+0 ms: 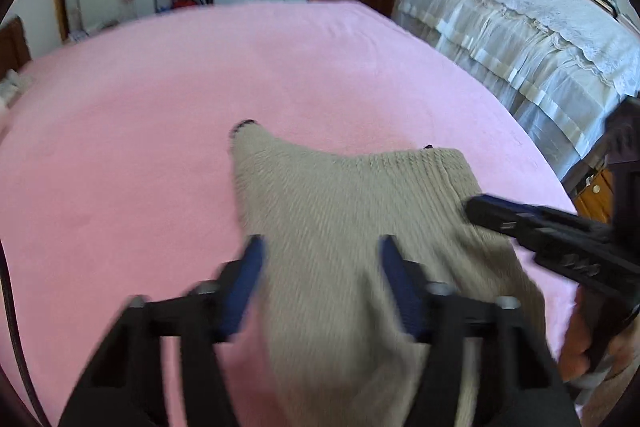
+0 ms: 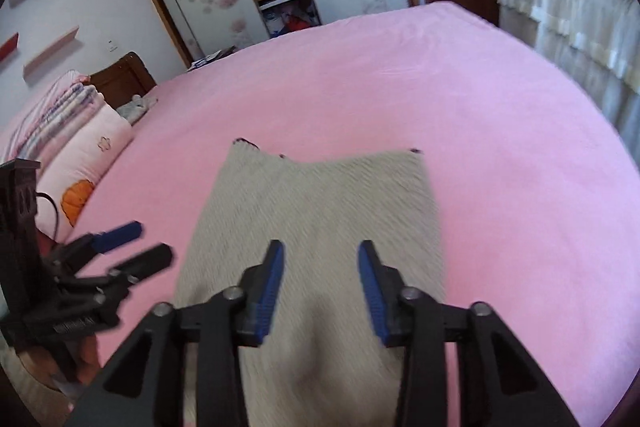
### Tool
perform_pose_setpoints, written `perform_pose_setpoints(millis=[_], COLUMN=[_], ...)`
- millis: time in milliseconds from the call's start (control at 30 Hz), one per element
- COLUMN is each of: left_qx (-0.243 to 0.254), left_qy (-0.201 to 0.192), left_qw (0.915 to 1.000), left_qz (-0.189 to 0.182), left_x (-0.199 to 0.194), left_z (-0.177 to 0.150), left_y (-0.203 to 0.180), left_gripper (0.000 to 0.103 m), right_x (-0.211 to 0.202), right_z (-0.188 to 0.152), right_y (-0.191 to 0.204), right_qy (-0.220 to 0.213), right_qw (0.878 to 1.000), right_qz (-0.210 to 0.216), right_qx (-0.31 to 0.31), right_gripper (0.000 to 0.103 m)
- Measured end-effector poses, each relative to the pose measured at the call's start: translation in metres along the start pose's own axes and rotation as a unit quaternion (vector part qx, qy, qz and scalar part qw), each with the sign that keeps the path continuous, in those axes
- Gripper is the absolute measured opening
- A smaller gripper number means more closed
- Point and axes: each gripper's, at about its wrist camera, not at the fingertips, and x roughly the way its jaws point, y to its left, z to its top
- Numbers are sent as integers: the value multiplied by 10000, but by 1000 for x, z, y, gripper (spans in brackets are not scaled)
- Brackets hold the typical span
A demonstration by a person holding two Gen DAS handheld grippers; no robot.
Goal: Fold large clothes
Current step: 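Pinch and press the folded cardigan with the right gripper, then open, then move both open grippers to the end of the folded cardigan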
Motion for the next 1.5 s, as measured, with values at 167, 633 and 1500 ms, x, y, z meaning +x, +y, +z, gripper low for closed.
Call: perform_pose_setpoints(millis=[167, 633, 1500], left_qx=[-134, 309, -158], left_qy=[341, 136, -425], left_qw=[9991, 9977, 9987], left_qz=[197, 592, -214], left_x=[56, 71, -141], left_z=[22, 3, -23], left_y=[13, 1, -50], left_gripper=[38, 36, 97], right_x=[65, 84, -154], right_z=[28, 21, -23], right_y=[-18, -45, 32], right_qy=[413, 462, -717], right_qw=[9984, 9929, 9955], right_qz=[-319, -1094, -496], right_qx=[232, -8, -370], right_gripper=[17, 0, 74])
